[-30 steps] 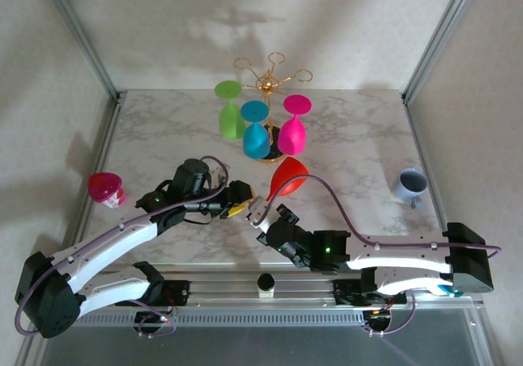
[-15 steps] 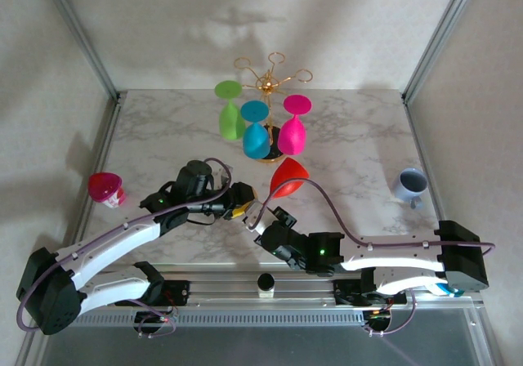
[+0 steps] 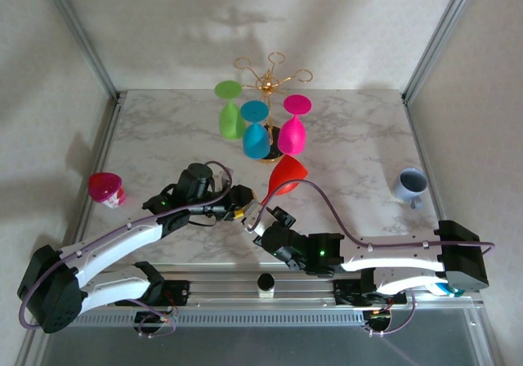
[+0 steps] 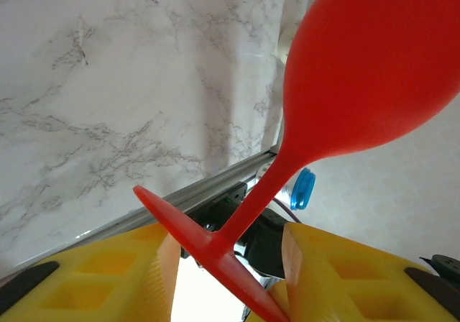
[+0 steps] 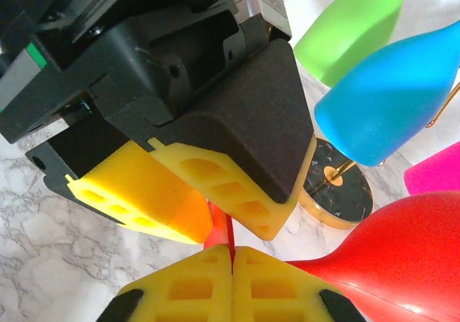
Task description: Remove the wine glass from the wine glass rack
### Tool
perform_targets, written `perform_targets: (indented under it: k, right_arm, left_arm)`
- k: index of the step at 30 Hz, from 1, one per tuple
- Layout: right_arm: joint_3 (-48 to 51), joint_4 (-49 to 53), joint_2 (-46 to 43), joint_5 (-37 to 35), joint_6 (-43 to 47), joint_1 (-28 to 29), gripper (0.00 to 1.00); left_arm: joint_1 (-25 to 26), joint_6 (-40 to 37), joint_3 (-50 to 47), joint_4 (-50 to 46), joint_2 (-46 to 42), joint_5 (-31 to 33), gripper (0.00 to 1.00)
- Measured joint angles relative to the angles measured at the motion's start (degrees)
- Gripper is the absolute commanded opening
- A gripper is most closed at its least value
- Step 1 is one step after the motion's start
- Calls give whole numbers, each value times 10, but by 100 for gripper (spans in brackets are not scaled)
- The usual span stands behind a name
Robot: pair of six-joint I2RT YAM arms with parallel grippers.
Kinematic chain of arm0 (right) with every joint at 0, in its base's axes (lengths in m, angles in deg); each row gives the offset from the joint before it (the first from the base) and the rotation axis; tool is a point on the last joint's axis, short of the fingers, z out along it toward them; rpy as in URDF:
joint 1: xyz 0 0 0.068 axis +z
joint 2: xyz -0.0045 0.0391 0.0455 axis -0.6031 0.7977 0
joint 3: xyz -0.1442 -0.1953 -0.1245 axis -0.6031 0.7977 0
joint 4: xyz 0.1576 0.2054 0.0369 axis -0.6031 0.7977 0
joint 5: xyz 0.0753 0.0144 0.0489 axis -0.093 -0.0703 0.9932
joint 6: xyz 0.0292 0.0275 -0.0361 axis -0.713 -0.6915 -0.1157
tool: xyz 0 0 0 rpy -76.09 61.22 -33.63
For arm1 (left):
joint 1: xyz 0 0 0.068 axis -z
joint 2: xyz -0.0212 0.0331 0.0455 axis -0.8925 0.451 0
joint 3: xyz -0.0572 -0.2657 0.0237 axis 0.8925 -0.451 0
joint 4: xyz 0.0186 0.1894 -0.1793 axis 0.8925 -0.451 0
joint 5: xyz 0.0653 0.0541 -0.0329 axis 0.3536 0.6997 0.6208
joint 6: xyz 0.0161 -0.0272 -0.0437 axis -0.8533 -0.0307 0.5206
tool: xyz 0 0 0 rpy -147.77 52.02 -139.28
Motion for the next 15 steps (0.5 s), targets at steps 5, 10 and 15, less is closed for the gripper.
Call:
perform_targets:
  k: [5, 10, 15]
  right_arm:
    - [0, 2, 0, -1, 2, 0, 0]
    - [0, 3, 0, 0, 5, 0, 0]
    - [0, 7, 0, 5, 7, 0, 0]
  left_arm:
    - [0, 9, -5, 15, 3, -2, 34]
    - [0, 17, -6, 24, 5, -4, 24]
    - [0, 25, -7, 37, 7, -6, 11]
